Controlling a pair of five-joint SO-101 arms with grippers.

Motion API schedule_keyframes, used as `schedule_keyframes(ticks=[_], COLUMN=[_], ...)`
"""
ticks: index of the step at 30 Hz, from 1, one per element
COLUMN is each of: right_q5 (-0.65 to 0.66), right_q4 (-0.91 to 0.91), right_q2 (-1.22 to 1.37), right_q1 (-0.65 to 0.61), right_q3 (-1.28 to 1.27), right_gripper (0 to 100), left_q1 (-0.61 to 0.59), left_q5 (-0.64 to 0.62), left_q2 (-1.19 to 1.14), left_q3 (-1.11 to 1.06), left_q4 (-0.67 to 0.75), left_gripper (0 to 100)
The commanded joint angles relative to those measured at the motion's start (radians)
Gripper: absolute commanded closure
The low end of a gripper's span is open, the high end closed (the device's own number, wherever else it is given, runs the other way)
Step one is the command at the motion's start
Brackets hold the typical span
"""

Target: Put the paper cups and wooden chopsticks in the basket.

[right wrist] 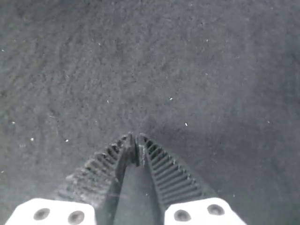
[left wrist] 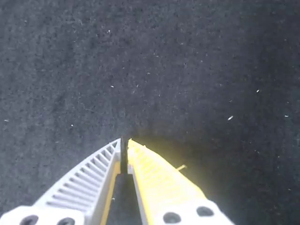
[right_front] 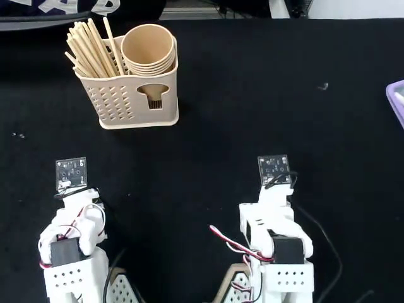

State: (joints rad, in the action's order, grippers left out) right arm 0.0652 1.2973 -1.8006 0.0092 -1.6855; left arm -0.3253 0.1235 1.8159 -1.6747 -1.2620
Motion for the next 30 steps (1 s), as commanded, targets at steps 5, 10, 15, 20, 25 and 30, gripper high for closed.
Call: schedule_keyframes(ticks=[5,10,15,20,25,30], right_q5=[-0.005,-0.005,-0.005,-0.005,-0.005,-0.005], right_q4=[0.009,0.011,0.011,0.011,0.011,0.011], right_q2=[-0.093,-0.094,-0.094,-0.094,-0.094,-0.094], right_q1=[0.071,0.097,0.103,0.106,0.106,0.106], right_q3=[0.001,0.001,0.001,0.001,0.001,0.001], right_gripper=[98.6,98.6,98.6,98.6,98.6,98.6], left_q1=[0.042,0.074,0.077,0.073,0.073,0.073], left_q5=[0.006,0.005,0.005,0.005,0.005,0.005], left_q2=[0.011,0.011,0.011,0.009,0.006,0.006], left_q3=[-0.024,-0.024,-0.024,-0.024,-0.024,-0.024], left_q4=[-0.006,-0.006,-0.006,-0.006,-0.006,-0.006], left_gripper=[97,97,97,97,97,97])
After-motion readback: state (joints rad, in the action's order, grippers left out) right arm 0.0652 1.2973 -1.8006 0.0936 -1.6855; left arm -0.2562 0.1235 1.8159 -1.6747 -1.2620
